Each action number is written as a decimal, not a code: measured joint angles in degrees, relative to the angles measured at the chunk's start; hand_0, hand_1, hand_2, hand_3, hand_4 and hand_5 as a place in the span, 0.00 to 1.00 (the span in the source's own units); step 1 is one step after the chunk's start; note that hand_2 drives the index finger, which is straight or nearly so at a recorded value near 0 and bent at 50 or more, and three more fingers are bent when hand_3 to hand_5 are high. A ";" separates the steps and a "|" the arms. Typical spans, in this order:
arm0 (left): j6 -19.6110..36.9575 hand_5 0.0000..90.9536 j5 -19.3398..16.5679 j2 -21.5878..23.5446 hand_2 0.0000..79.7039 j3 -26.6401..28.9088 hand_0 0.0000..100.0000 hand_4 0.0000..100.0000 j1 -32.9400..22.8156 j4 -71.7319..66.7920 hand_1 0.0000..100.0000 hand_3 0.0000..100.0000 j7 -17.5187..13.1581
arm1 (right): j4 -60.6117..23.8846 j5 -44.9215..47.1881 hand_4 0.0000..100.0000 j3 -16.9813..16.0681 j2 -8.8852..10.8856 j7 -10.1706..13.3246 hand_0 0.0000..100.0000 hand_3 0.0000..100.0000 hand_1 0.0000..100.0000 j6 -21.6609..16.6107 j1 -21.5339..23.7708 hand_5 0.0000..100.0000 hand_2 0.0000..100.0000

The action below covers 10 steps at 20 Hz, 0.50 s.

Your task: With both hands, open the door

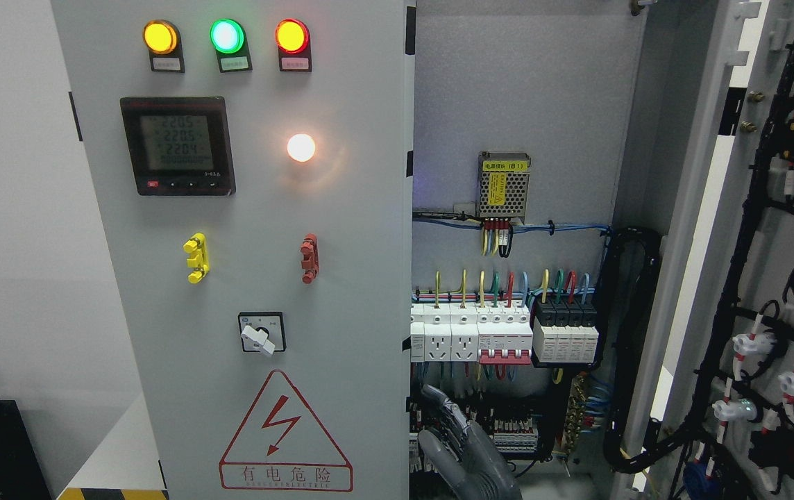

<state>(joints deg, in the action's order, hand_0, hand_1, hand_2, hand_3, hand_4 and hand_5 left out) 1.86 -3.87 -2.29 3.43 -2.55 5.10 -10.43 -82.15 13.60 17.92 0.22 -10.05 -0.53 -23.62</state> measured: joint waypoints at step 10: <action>0.00 0.00 0.00 0.00 0.00 0.00 0.12 0.00 0.00 0.00 0.39 0.00 0.00 | 1.90 2.81 0.00 0.65 0.26 -0.33 0.12 0.00 0.39 1.31 -2.36 0.00 0.00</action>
<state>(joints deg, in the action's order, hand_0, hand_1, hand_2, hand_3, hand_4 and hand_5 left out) 1.86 -3.87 -2.29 3.43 -2.55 5.10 -10.42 -80.24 16.40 18.56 0.48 -10.38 0.78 -25.98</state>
